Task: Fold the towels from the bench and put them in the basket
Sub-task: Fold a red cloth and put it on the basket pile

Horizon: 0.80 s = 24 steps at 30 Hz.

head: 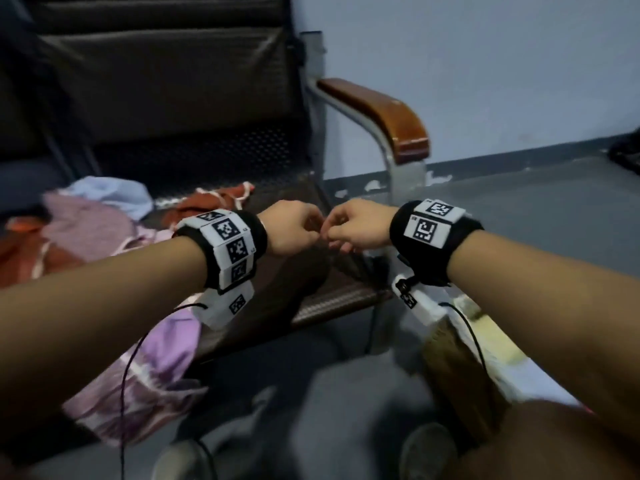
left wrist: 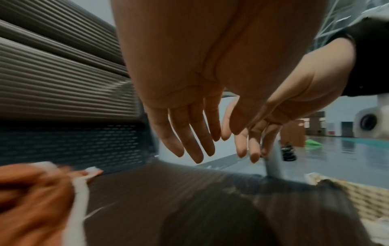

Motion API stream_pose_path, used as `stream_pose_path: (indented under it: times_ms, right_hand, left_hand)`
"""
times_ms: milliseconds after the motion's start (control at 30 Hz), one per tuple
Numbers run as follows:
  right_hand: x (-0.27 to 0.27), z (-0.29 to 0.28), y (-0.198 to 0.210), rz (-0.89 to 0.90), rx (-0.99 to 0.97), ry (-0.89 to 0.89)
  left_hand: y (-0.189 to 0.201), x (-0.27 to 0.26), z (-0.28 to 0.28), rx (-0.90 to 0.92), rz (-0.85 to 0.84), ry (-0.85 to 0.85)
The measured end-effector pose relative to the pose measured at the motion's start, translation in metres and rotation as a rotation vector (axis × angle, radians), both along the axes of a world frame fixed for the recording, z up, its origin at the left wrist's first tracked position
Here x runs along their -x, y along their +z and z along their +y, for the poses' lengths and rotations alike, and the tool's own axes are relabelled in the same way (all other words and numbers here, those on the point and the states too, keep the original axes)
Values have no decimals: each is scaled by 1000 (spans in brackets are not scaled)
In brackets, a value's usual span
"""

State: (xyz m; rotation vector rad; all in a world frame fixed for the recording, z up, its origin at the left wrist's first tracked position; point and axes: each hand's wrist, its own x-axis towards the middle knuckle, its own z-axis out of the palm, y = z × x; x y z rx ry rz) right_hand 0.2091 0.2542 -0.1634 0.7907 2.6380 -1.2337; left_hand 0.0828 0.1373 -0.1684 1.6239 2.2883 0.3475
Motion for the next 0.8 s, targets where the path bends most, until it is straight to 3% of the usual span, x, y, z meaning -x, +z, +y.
stream_pose_path:
  times_ms: [167,267,367,533,667,800]
  right_hand:
    - [100,-65,-19,-2,-66,174]
    - [138,-89,-39,-8,-210,229]
    - [158,-102,-63,-68,-298,283]
    - [173,-110,-74,-226,-487,470]
    - [172,-107,-76,-218,-546,441]
    - [163,-90,-57,-36,-394,229]
  left_hand:
    - [-31,81,-86,115,64,214]
    - [-56,113,-123,213,109,315]
    - [-77,127,-141,314,145,324]
    - [-89,128,-138,305,313,311]
    - [-95,128,-135,183,227,306]
    - [-82,117,-122,45,88,241]
